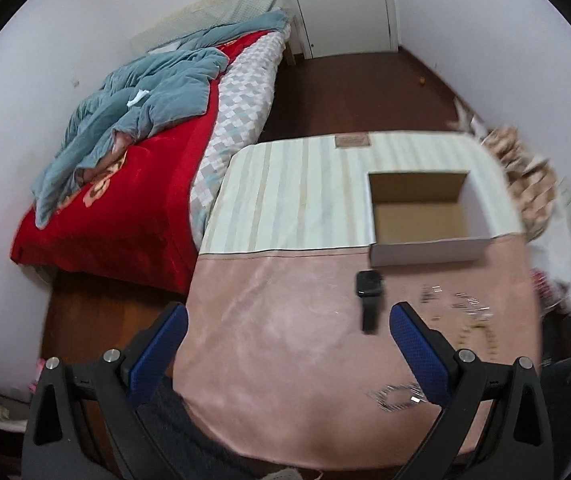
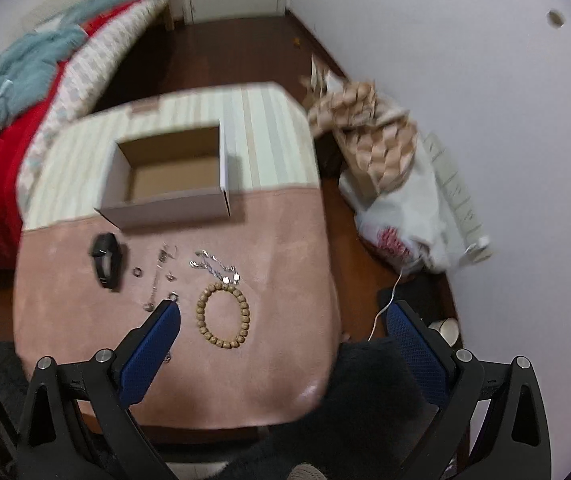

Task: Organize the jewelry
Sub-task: 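Grasp the black smartwatch with the left tool while the right tool grasps the wooden bead bracelet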

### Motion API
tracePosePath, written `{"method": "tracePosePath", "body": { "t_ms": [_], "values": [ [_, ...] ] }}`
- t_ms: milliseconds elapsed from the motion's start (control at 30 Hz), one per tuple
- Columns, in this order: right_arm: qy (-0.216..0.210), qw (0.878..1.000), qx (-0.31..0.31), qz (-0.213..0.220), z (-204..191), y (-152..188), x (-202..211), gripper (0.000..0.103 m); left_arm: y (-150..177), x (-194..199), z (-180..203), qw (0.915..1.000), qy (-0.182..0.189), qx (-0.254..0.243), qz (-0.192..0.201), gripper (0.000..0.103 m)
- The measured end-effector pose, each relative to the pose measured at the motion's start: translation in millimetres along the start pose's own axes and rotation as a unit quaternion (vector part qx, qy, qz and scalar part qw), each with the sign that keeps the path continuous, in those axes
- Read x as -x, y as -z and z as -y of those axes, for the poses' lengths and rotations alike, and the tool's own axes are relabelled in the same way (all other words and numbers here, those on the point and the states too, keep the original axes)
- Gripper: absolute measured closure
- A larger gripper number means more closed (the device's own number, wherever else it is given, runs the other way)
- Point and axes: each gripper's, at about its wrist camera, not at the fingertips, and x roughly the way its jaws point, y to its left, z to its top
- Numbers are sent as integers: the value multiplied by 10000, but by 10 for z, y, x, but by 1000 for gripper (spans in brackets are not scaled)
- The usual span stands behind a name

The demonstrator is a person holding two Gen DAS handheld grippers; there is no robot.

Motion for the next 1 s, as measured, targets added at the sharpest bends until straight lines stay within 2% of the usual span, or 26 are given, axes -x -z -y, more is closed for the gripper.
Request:
{"method": "tracePosePath", "body": {
  "t_ms": [67,133,267,400,600,767,867,1000],
  "values": [
    [-3,9997,-18,-225,-59,-19,-385,2,22,-243,76,9997,-139,-156,-138,0],
    [81,9987,62,-500,-126,16,-729,10,53,-505,140,9989,-210,-271,-323,0],
    [168,9944,228,-1018,-233,116,-1313,32,116,-836,200,9977,-188,-286,-581,0],
    [96,9913,269,-1283,-287,191,-1651,45,171,-1034,312,9967,-101,-333,-739,0],
    [-68,9909,353,-1295,-348,204,-1735,67,215,-1236,376,9947,84,-304,-977,0],
    [-249,9916,426,-1193,-419,248,-1701,85,203,-1317,425,9942,317,-252,-1000,1],
    [-272,9919,433,-1162,-474,279,-1660,89,191,-1407,473,9913,590,-211,-1161,1],
    [-344,9918,363,-1177,-450,275,-1652,89,159,-1516,524,9877,882,-78,-1292,1]
  ]
}}
